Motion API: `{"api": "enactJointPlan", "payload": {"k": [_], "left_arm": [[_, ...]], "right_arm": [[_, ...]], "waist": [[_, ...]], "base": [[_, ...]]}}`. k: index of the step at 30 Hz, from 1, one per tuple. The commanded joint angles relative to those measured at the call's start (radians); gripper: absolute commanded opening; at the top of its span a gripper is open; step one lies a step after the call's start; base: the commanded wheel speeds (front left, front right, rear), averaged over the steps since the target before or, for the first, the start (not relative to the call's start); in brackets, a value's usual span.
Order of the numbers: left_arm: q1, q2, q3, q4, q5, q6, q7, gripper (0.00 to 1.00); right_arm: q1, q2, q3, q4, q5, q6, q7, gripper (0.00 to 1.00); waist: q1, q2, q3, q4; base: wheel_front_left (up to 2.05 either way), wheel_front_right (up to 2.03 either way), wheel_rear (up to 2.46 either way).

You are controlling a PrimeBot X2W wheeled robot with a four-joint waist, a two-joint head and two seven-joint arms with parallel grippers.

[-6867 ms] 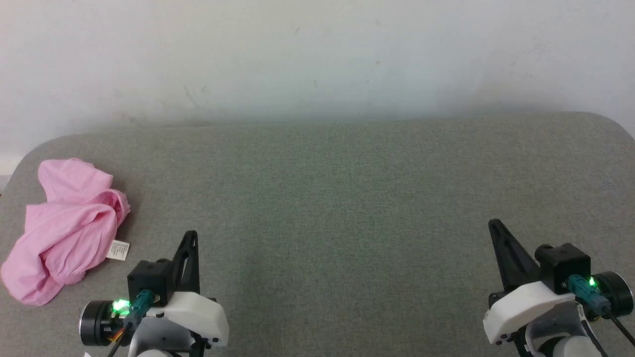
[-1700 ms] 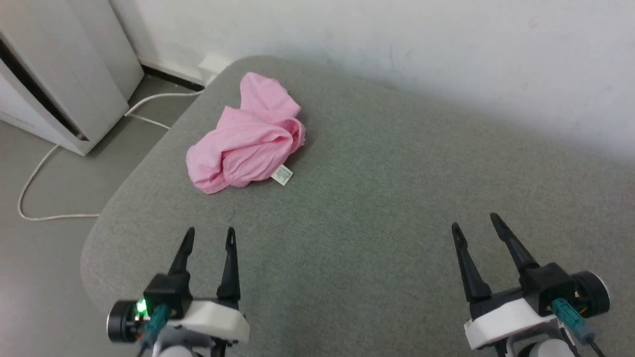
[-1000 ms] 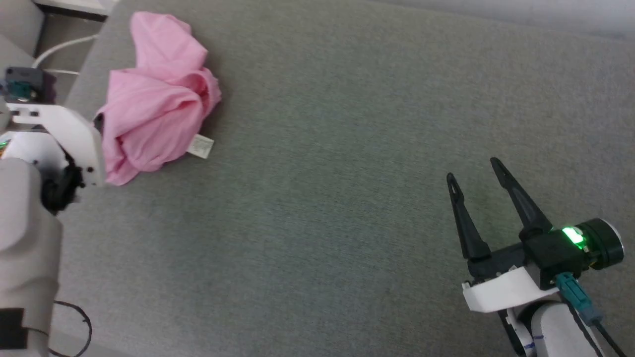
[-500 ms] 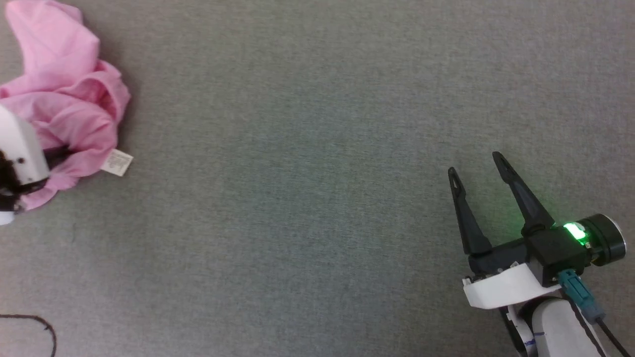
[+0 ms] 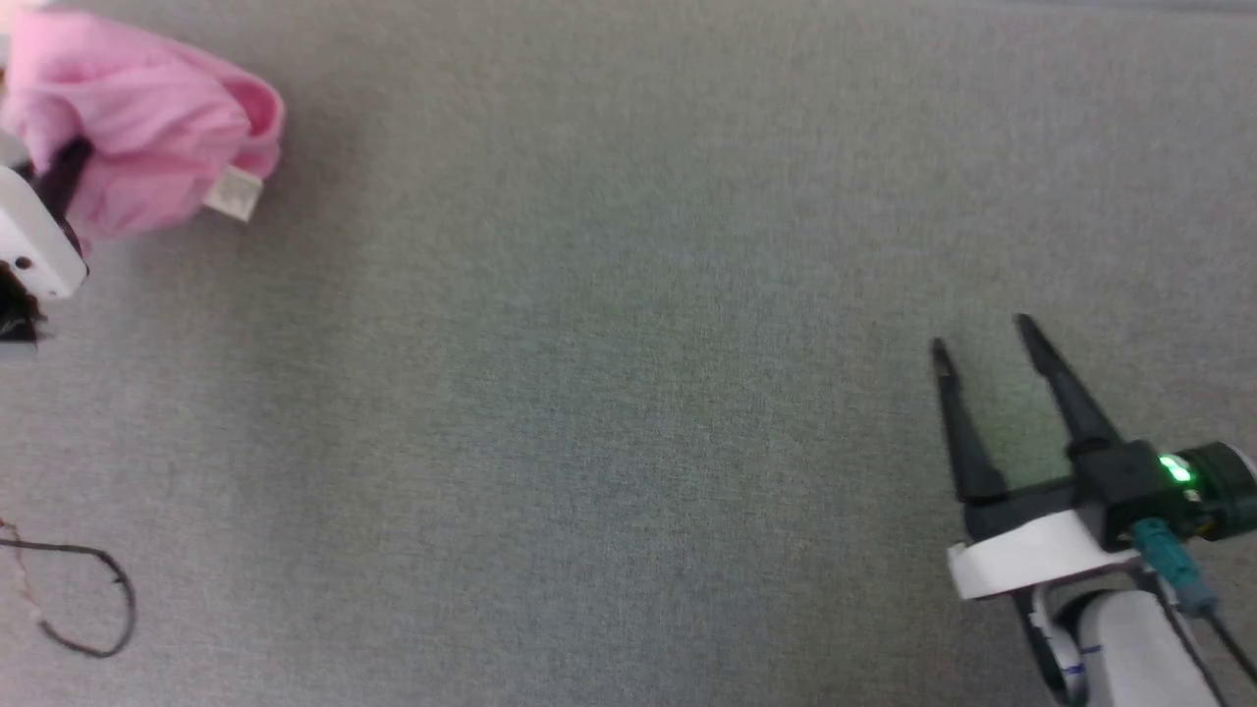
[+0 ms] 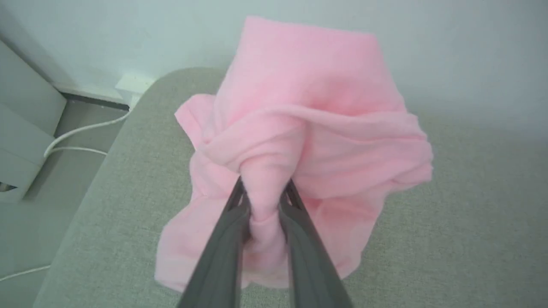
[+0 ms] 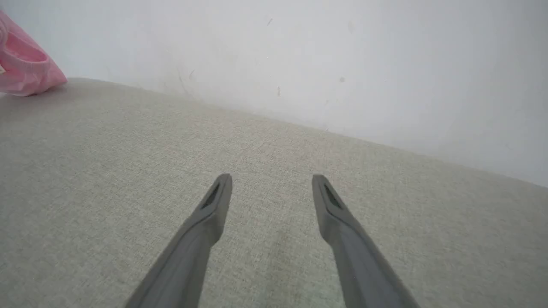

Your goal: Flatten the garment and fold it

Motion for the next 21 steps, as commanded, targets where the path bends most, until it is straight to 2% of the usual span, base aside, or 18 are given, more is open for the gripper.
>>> {"api": "enactJointPlan", "payload": {"k": [1, 5, 9, 17, 21], "left_arm": [[-0.010, 0.014, -0.014, -0.016, 0.006, -0.006, -0.041, 0.00], [-0.024, 0.028, -0.090, -0.102, 0.029, -0.006, -0.189, 0.00], [-0.028, 0.004, -0.152, -0.199, 0.044, -0.006, -0.307, 0.00], [0.043, -0.118, -0.264, -0.385, 0.025, -0.004, -0.376, 0.00], [0.080, -0.193, -0.305, -0.462, 0.039, 0.028, -0.401, 0.00]], "right_arm": [[0.000, -0.001, -0.020, 0.010, 0.005, -0.002, -0.007, 1.00], [0.014, 0.000, -0.053, 0.035, 0.018, -0.002, -0.008, 1.00], [0.034, 0.000, -0.081, 0.046, 0.019, -0.002, -0.009, 1.00], [0.054, 0.000, -0.105, 0.048, 0.038, -0.002, -0.009, 1.00], [0.057, 0.000, -0.094, 0.041, 0.037, -0.002, -0.007, 1.00]], "waist": [[-0.0001, 0.0000, -0.101, 0.012], [-0.0001, 0.0000, -0.185, 0.006], [-0.0001, 0.0000, -0.258, -0.008], [-0.0001, 0.0000, -0.346, -0.082], [-0.0001, 0.0000, -0.355, -0.131]], "base": [[0.00, 0.00, 0.00], [0.00, 0.00, 0.00], [0.00, 0.00, 0.00], [0.00, 0.00, 0.00], [0.00, 0.00, 0.00]]}}
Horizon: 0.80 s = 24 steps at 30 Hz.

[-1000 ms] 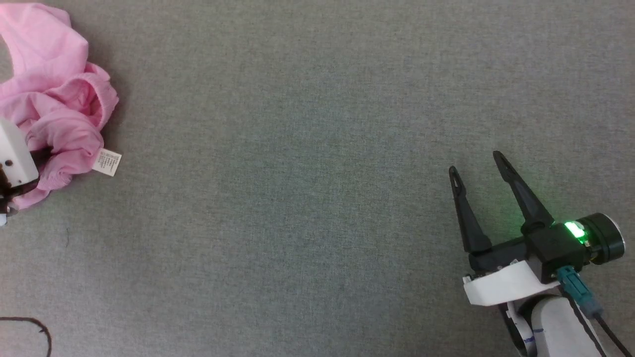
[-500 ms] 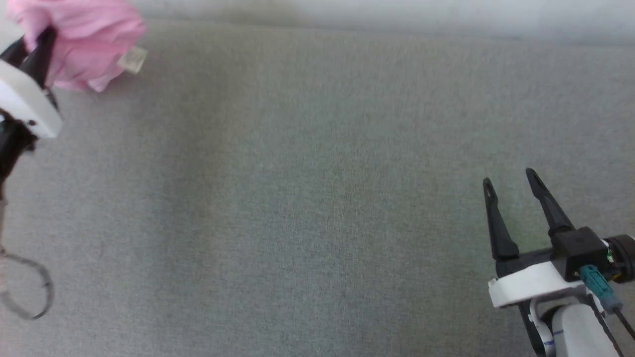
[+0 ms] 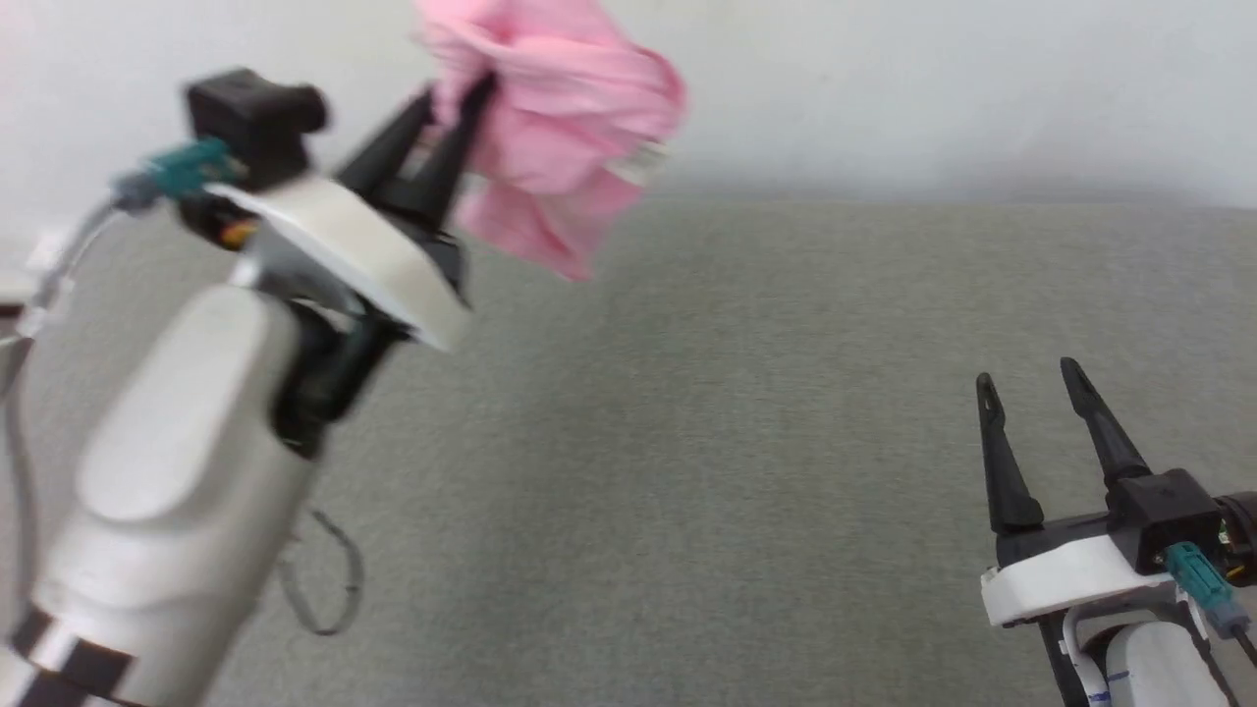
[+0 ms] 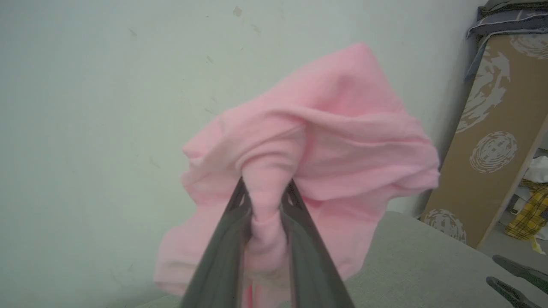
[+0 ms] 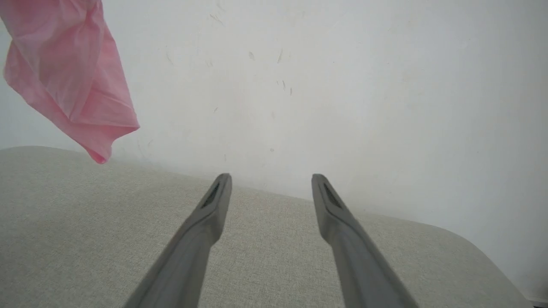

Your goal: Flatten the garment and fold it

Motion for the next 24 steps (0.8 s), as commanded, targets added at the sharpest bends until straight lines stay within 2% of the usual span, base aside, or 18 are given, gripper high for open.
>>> {"api": "enactJointPlan", "payload": {"k": [1, 7, 13, 14, 15, 16, 20, 24], "left_arm": [[0.017, -0.027, -0.013, -0.023, 0.016, 0.015, -0.021, 0.00], [0.079, -0.150, -0.090, -0.027, 0.063, 0.047, -0.115, 0.00], [0.194, -0.214, -0.254, 0.170, 0.135, 0.029, -0.123, 0.00], [0.212, -0.216, -0.281, 0.219, 0.142, 0.025, -0.104, 0.07], [0.225, -0.218, -0.307, 0.264, 0.152, 0.020, -0.091, 0.83], [0.232, -0.219, -0.325, 0.302, 0.162, 0.017, -0.089, 1.00], [0.243, -0.235, -0.343, 0.385, 0.173, 0.008, -0.140, 1.00], [0.236, -0.234, -0.318, 0.394, 0.168, 0.012, -0.205, 1.00]], "right_arm": [[0.009, 0.001, 0.004, -0.005, 0.005, -0.002, -0.002, 1.00], [0.005, 0.001, 0.005, -0.019, 0.029, -0.002, 0.007, 1.00], [0.006, 0.001, 0.010, -0.015, 0.043, -0.002, 0.008, 1.00], [0.005, 0.001, 0.015, -0.011, 0.045, -0.002, 0.007, 1.00], [0.005, 0.001, 0.020, -0.007, 0.049, -0.002, 0.007, 1.00], [0.006, 0.001, 0.026, -0.004, 0.051, -0.002, 0.006, 1.00], [0.013, 0.001, 0.028, 0.011, 0.055, -0.002, 0.004, 1.00], [0.025, 0.001, 0.031, 0.024, 0.046, -0.002, 0.003, 1.00]], "waist": [[0.0002, 0.0000, -0.032, -0.076], [0.0002, 0.0000, -0.007, -0.159], [0.0002, 0.0000, 0.033, -0.204], [0.0002, 0.0000, 0.038, -0.208], [0.0002, 0.0000, 0.041, -0.210], [0.0002, 0.0000, 0.043, -0.211], [0.0002, 0.0000, 0.039, -0.191], [0.0002, 0.0000, 0.007, -0.147]], "base": [[0.00, 0.00, 0.00], [0.00, 0.00, 0.00], [0.00, 0.00, 0.00], [0.00, 0.00, 0.00], [0.00, 0.00, 0.00], [0.00, 0.00, 0.00], [0.00, 0.00, 0.00], [0.00, 0.00, 0.00]]}}
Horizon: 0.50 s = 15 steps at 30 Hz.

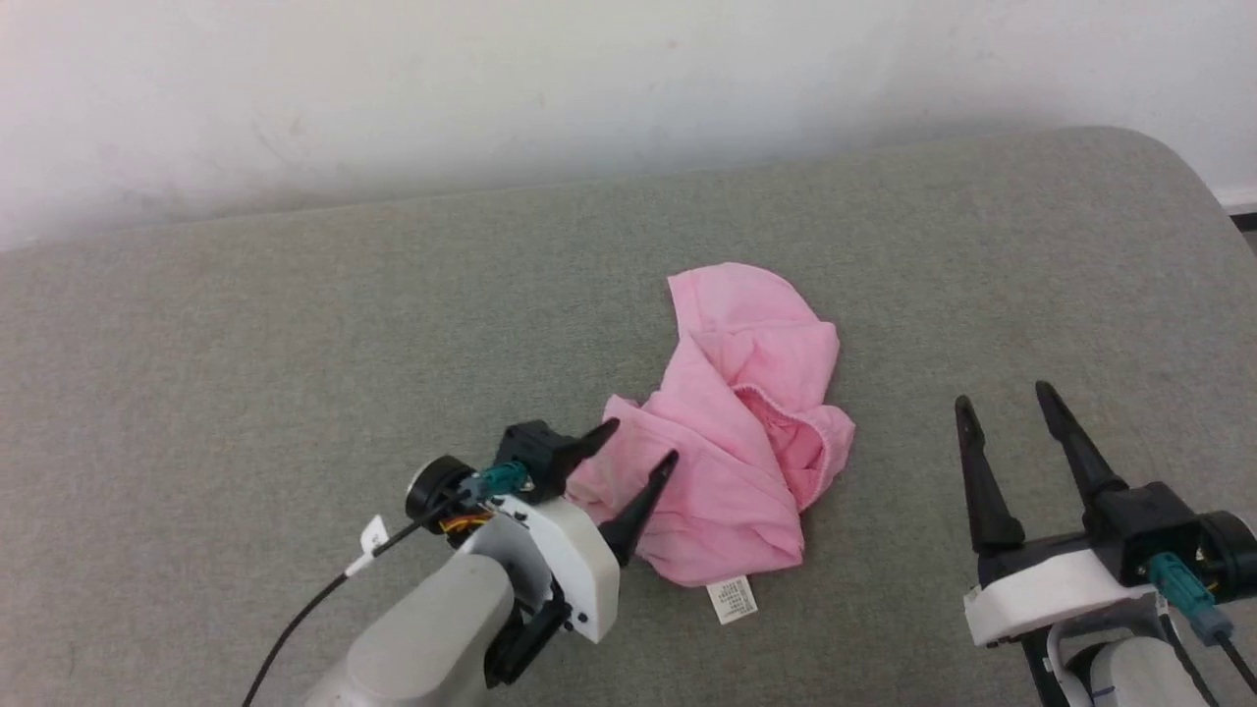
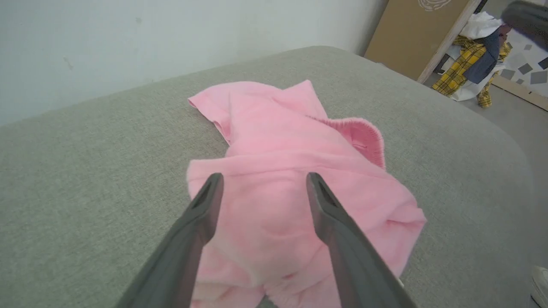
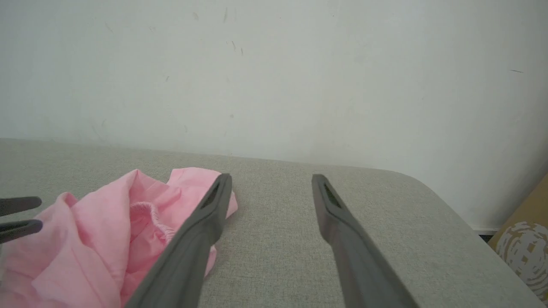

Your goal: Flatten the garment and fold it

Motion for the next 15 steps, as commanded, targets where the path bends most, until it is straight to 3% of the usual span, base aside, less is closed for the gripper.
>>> {"api": "enactJointPlan", "payload": {"k": [1, 9, 12, 15], "left_arm": [[-0.007, 0.009, 0.020, -0.008, -0.002, 0.004, -0.026, 1.00], [0.083, 0.095, 0.188, -0.199, 0.022, 0.118, -0.069, 1.00], [0.186, 0.132, 0.281, -0.334, 0.075, 0.178, -0.070, 1.00], [0.316, 0.134, 0.373, -0.450, 0.109, 0.218, -0.070, 1.00]], "right_arm": [[0.013, 0.002, 0.002, 0.008, -0.007, -0.002, -0.005, 1.00], [0.060, 0.002, 0.016, 0.018, -0.018, -0.002, 0.016, 1.00], [0.081, 0.002, 0.021, 0.010, -0.020, -0.002, 0.030, 1.00], [0.103, 0.002, 0.022, 0.007, -0.020, -0.002, 0.040, 1.00]], "waist": [[-0.0001, 0.0000, -0.045, 0.049], [-0.0001, 0.0000, -0.148, 0.144], [-0.0001, 0.0000, -0.170, 0.170], [-0.0001, 0.0000, -0.187, 0.197]], "base": [[0.00, 0.00, 0.00], [0.00, 0.00, 0.00], [0.00, 0.00, 0.00], [0.00, 0.00, 0.00]]}}
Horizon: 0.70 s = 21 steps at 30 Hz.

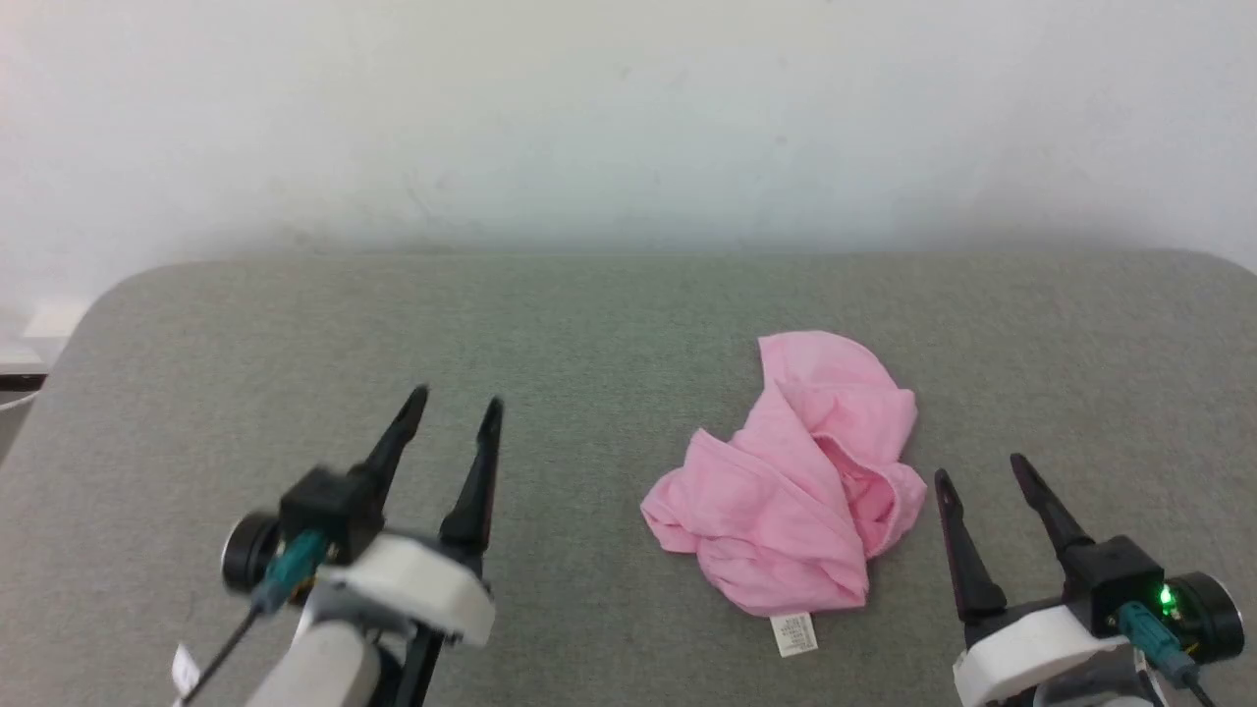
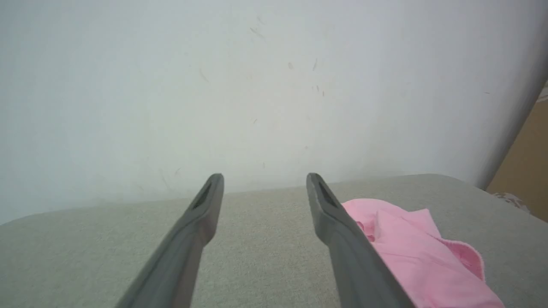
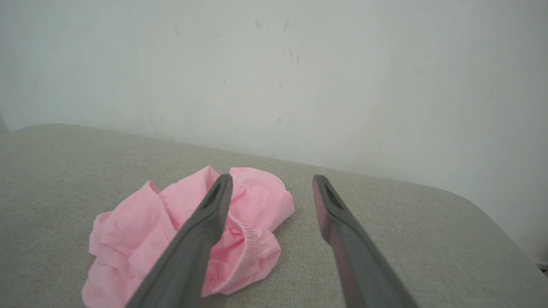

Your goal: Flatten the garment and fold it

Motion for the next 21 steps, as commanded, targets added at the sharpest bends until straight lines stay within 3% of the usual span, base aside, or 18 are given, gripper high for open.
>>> {"api": "enactJointPlan", "payload": {"k": [1, 10, 17, 21], "left_arm": [[0.088, -0.005, 0.045, -0.052, 0.030, 0.019, -0.004, 1.00], [0.340, -0.082, 0.170, -0.169, 0.176, 0.042, -0.005, 1.00], [0.383, -0.147, 0.202, -0.172, 0.265, 0.003, -0.005, 1.00], [0.366, -0.171, 0.226, -0.160, 0.287, -0.026, -0.005, 1.00]], "right_arm": [[0.021, 0.002, 0.003, -0.004, -0.002, -0.002, 0.006, 1.00], [0.063, 0.002, 0.021, 0.005, 0.011, -0.002, 0.023, 1.00], [0.076, 0.002, 0.030, 0.010, 0.014, -0.002, 0.044, 1.00], [0.048, -0.007, 0.056, -0.003, -0.009, -0.002, 0.109, 1.00]], "waist": [[0.0002, 0.0000, -0.060, 0.067], [0.0002, 0.0000, -0.079, 0.096], [0.0002, 0.0000, -0.070, 0.120], [0.0002, 0.0000, -0.048, 0.152]], "base": [[0.00, 0.00, 0.00], [0.00, 0.00, 0.00], [0.00, 0.00, 0.00], [0.00, 0.00, 0.00]]}}
